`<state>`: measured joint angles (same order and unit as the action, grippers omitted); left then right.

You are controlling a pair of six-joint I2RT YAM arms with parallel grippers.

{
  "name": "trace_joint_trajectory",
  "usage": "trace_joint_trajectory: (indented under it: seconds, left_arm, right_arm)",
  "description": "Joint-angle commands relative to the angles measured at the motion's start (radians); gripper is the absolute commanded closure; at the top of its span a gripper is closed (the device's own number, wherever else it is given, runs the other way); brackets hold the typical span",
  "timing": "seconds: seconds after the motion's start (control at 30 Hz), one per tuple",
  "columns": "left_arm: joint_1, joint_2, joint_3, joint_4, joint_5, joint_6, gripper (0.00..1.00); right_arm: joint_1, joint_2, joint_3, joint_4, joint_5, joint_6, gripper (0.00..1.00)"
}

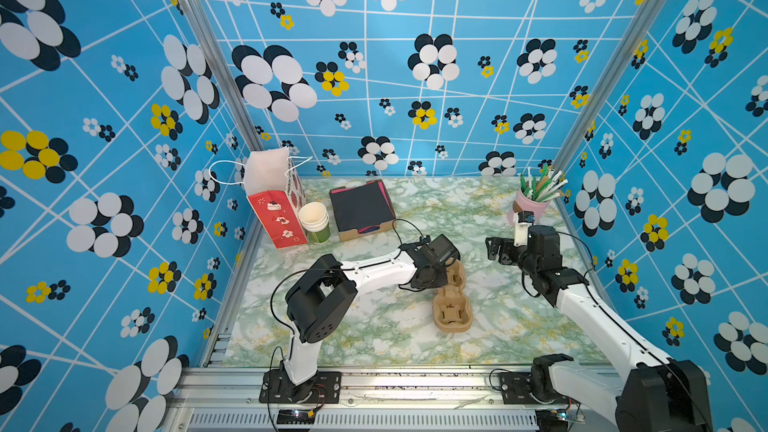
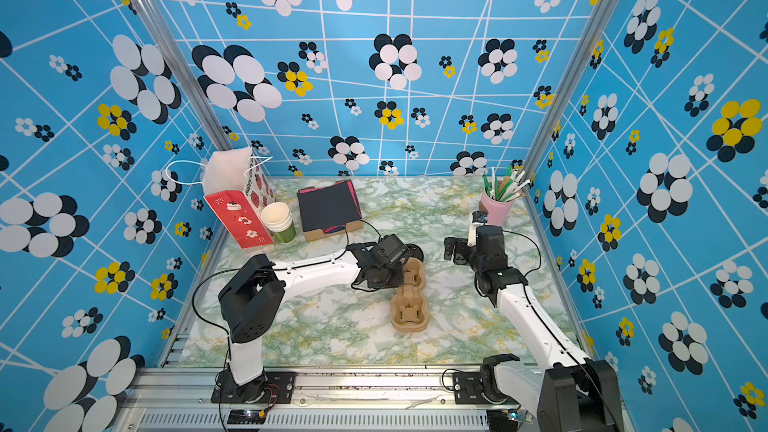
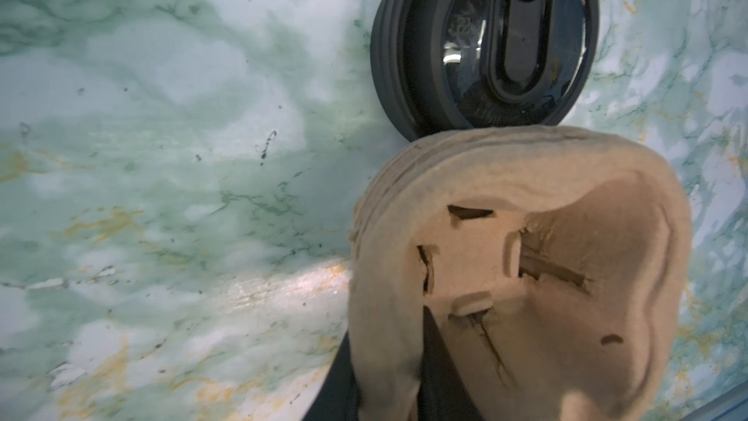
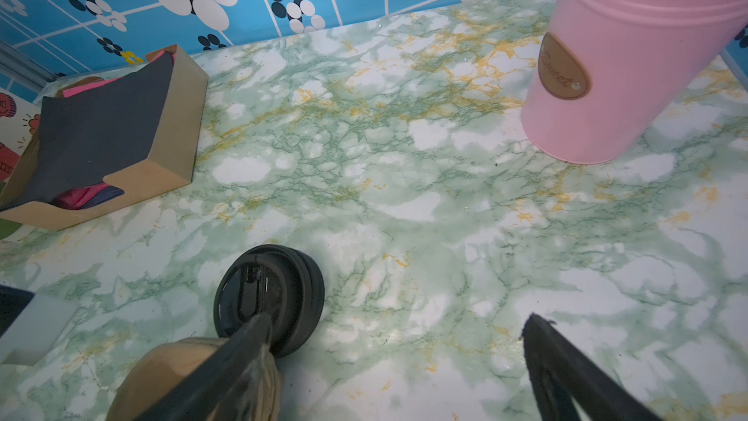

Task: Pack a coffee takeout order
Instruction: Move the multiple cup trays to the center of the table.

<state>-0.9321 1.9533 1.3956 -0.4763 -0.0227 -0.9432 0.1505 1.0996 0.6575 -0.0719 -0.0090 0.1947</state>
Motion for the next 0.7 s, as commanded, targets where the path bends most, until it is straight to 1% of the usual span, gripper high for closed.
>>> trace_joint_trajectory:
  seconds: [0.0,0.13,0.33,0.5,0.67]
  left_arm:
    - [0.01,0.082,0.07,-0.038,-0.001,-0.016,0.95]
    - [0.038,0.154,0.162,-0.047,0.005,-0.004,0.95]
    - [0.092,0.238,0.313,-0.113,-0.028,0.066,0.95]
    - [0.14,0.294,0.413,-0.162,-0.016,0.104,0.96]
    - [0.103,0.274,0.404,-0.171,-0.039,0.112,0.95]
  right_arm:
    - [0.011,-0.027,0.031,-0.046,0.027,-0.024,0.01]
    - [0.01,-0.035,0.033,-0.061,0.03,-0.027,0.01]
    - [0.01,-0.041,0.034,-0.075,0.034,-0.029,0.01]
    - [0.01,-0.04,0.037,-0.084,0.034,-0.03,0.01]
    - [0.01,-0.044,0.041,-0.092,0.035,-0.033,0.01]
